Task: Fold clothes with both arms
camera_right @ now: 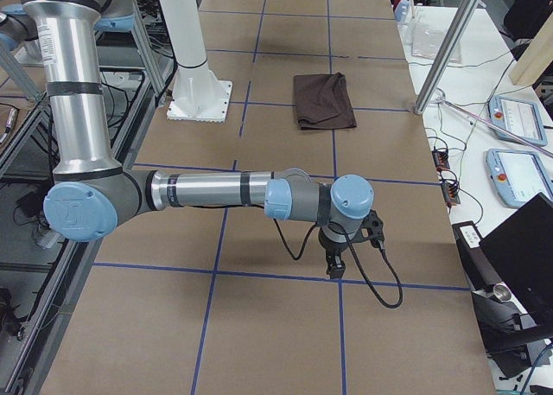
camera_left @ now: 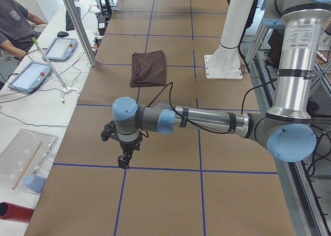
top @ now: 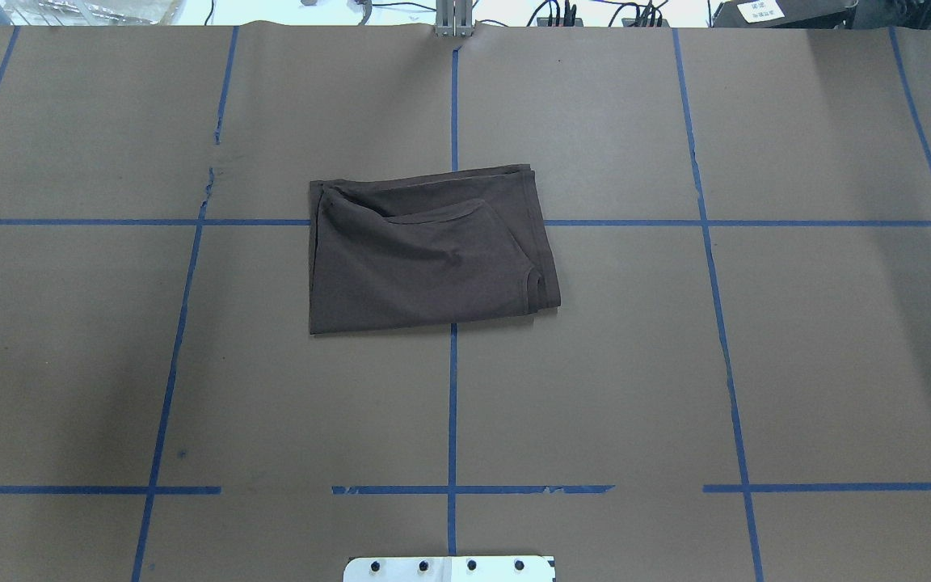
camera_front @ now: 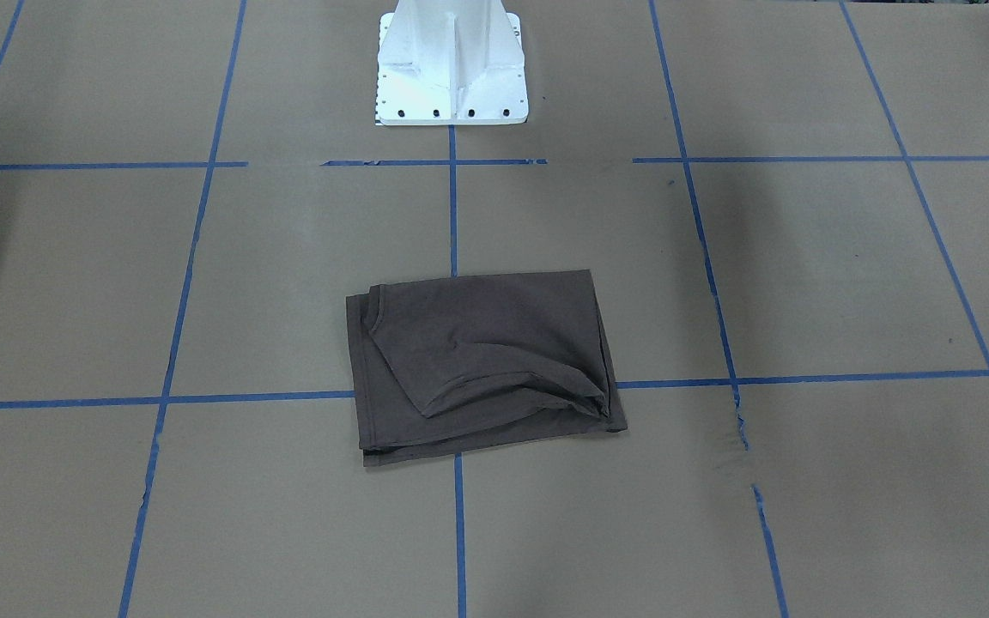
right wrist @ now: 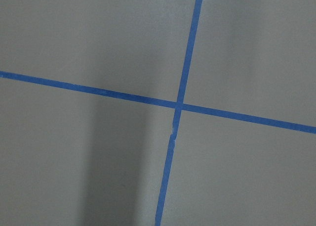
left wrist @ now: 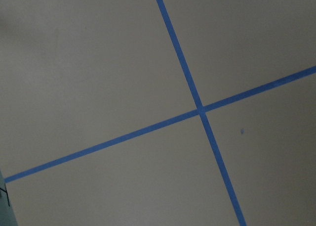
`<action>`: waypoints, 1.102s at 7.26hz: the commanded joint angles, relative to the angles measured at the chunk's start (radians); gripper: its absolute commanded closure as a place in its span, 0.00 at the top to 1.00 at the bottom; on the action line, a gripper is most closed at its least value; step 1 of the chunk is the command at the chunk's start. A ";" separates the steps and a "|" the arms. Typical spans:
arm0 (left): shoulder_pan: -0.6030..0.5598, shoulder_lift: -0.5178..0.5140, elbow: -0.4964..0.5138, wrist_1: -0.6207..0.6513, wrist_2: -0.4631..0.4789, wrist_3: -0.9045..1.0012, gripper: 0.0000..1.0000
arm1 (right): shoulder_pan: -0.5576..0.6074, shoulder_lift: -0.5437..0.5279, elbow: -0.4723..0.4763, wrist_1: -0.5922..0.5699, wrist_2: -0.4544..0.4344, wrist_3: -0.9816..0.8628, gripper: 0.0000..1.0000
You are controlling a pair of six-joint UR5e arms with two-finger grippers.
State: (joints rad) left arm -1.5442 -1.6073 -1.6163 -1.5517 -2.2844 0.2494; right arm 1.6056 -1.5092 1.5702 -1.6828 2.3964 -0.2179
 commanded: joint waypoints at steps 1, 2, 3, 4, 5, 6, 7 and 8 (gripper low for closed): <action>0.001 0.053 -0.020 -0.007 -0.049 -0.004 1.00 | 0.028 -0.101 0.059 0.003 0.001 0.000 1.00; 0.001 0.053 -0.039 -0.005 -0.046 -0.005 1.00 | 0.030 -0.121 0.069 0.002 0.003 0.005 1.00; 0.001 0.050 -0.046 -0.004 -0.038 -0.006 1.00 | 0.028 -0.111 0.057 0.002 0.001 0.049 1.00; 0.001 0.049 -0.048 -0.004 -0.035 -0.006 1.00 | 0.028 -0.100 0.074 0.005 0.001 0.128 1.00; 0.001 0.049 -0.048 -0.004 -0.033 -0.006 1.00 | 0.019 -0.080 0.076 0.006 0.000 0.153 1.00; 0.001 0.052 -0.048 -0.004 -0.033 -0.006 1.00 | 0.005 -0.068 0.074 0.006 -0.005 0.160 1.00; 0.001 0.052 -0.048 -0.004 -0.033 -0.006 1.00 | -0.012 -0.059 0.074 0.006 -0.006 0.228 1.00; 0.000 0.053 -0.048 -0.004 -0.033 -0.007 1.00 | -0.019 -0.054 0.080 0.006 -0.010 0.262 1.00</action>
State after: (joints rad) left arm -1.5434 -1.5555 -1.6643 -1.5555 -2.3180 0.2436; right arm 1.6003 -1.5725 1.6458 -1.6768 2.3904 -0.0093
